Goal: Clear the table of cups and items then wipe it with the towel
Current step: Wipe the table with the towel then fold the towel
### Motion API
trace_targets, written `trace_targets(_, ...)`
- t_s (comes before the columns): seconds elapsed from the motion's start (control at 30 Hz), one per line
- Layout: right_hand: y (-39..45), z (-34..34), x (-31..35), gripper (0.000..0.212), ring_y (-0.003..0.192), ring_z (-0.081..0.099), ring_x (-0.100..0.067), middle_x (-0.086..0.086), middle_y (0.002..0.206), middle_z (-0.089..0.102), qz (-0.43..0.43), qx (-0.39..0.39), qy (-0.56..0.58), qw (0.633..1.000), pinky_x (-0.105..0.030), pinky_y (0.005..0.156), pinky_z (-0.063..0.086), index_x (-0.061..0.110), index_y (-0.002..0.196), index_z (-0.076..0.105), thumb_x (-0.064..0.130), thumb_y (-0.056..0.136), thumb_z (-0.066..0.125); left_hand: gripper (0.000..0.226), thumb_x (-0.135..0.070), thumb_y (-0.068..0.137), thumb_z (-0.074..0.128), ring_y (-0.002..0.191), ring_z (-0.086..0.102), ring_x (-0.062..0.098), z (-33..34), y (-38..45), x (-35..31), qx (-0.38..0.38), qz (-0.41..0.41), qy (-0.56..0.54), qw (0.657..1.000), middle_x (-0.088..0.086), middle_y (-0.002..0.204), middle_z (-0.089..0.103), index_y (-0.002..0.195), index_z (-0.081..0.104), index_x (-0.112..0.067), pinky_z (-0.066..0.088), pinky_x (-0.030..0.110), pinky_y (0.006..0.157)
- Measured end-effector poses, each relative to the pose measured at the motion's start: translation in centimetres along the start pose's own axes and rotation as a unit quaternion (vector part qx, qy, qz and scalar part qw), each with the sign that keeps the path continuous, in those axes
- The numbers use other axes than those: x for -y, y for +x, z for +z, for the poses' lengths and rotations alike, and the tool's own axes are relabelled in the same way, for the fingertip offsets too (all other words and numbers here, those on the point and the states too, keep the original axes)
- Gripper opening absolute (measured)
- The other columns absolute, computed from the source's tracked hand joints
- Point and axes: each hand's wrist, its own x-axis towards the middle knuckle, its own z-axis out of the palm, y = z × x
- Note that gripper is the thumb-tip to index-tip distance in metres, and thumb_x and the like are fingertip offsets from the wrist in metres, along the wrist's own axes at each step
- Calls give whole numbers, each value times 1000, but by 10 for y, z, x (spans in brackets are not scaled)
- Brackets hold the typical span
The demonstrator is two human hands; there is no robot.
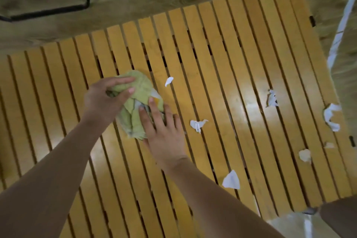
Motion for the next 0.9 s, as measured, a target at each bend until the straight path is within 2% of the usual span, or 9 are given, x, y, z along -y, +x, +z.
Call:
trace_targets(0.1,-17,-7,-37,67,130,47,-45,-13,155,40,36,-49,6,998,-52,96,47,14,145,47,33,85,69,24,-31,86,74,115,61,8,32,-2,-29,38,27,-34,998,-6,125,65,110,73,-34,54,38,97)
trace_targets(0.23,-41,-28,-109,81,130,45,-45,-13,156,38,100,-56,-3,993,-53,97,46,13,146,46,36,75,78,29,-31,87,73,115,60,13,103,2,-90,55,97,-16,994,1,123,65,115,74,-24,47,34,102)
trace_targets(0.33,-58,-49,-173,73,130,45,-46,-13,154,40,155,-82,-9,984,-56,99,45,12,145,47,31,80,74,30,-36,88,71,117,58,15,161,3,-143,86,127,-12,988,2,124,64,117,72,-26,43,29,103)
trace_targets(0.43,-83,-68,-232,62,128,46,-48,-15,154,40,189,-101,-24,976,-59,100,43,9,144,49,33,87,62,29,-34,90,70,118,58,16,220,-6,-192,111,147,-17,983,1,128,60,119,70,-29,42,26,102)
trace_targets(0.53,-115,-80,-283,59,123,49,-49,-19,151,42,212,-127,-41,968,-59,98,44,4,140,52,25,87,68,30,-31,92,69,123,55,19,271,-21,-231,145,168,-27,975,2,131,56,122,69,-30,40,28,102)
trace_targets(0.63,-147,-89,-324,56,122,49,-50,-23,149,44,238,-140,-63,959,-59,97,44,1,137,54,24,88,69,31,-27,93,67,125,53,24,315,-41,-262,181,177,-39,967,5,135,52,124,67,-30,41,33,105)
trace_targets(0.8,-177,-108,-366,57,126,44,-49,-18,153,39,224,-111,-79,965,-57,102,41,3,139,51,21,86,64,32,-22,92,68,115,57,25,345,-63,-284,192,182,-48,963,5,128,50,124,67,-25,45,34,98)
trace_targets(0.9,-172,-119,-367,51,122,46,-49,-18,150,44,193,-122,-68,971,-57,101,41,2,134,56,23,88,60,33,-21,89,72,115,55,18,329,-64,-279,171,173,-57,968,1,120,51,121,69,-25,41,23,98)
